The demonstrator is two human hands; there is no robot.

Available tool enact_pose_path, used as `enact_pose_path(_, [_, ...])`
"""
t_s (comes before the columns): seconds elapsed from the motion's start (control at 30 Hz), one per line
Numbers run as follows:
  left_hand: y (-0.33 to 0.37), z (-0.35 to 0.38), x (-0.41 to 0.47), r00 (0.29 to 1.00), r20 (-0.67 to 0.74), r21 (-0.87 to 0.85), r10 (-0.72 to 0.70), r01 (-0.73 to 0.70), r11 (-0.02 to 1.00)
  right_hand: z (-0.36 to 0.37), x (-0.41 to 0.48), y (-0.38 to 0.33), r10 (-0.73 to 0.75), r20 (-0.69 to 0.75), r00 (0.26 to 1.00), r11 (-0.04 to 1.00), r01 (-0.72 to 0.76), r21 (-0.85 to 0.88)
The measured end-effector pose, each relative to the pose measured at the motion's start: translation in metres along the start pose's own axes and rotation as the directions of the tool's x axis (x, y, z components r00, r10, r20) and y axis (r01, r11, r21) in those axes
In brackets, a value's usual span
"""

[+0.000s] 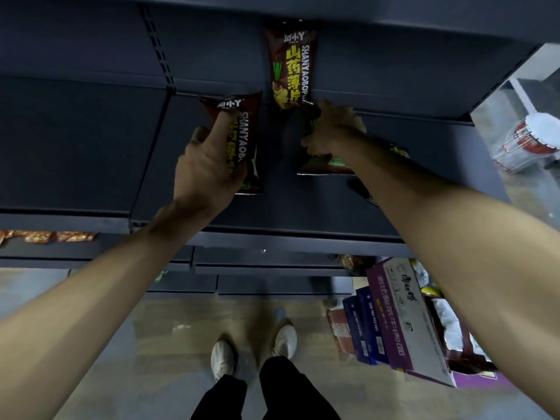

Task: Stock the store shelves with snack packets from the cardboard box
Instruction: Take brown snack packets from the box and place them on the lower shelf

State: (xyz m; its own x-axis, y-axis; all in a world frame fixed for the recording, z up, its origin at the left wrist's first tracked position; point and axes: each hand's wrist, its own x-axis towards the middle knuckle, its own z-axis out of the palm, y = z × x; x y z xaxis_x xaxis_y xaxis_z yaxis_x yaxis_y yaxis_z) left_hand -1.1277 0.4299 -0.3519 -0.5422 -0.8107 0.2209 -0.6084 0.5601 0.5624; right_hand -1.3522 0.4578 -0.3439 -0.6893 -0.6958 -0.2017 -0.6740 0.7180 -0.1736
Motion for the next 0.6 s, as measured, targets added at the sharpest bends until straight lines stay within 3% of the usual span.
enact_pose_path(0.1, [0.002, 0.003, -0.002, 1.0, 0.012, -0.013, -0.015, 0.016, 1.0, -0.002, -0.003, 0.003, 0.008, -0.037, 0.999, 1.0, -0.007, 0.005])
enact_pose_path(0.2, [0.004, 0.005, -0.004, 1.0, 0.021, -0.051, -0.01, 0.011, 0.999, -0.004, -0.004, 0.007, 0.017, -0.164, 0.986, 0.999, -0.012, 0.034])
enact_pose_path(0.4, [0.01, 0.006, -0.006, 1.0, 0.005, -0.047, 0.031, -0.03, 0.998, -0.006, 0.023, 0.006, -0.023, -0.507, 0.862, 0.971, 0.139, 0.192])
enact_pose_path(0.6, [0.031, 0.012, -0.01, 0.996, -0.065, -0.085, 0.06, -0.065, 0.994, 0.003, 0.054, 0.003, 0.037, -0.607, 0.794, 0.959, 0.142, 0.244])
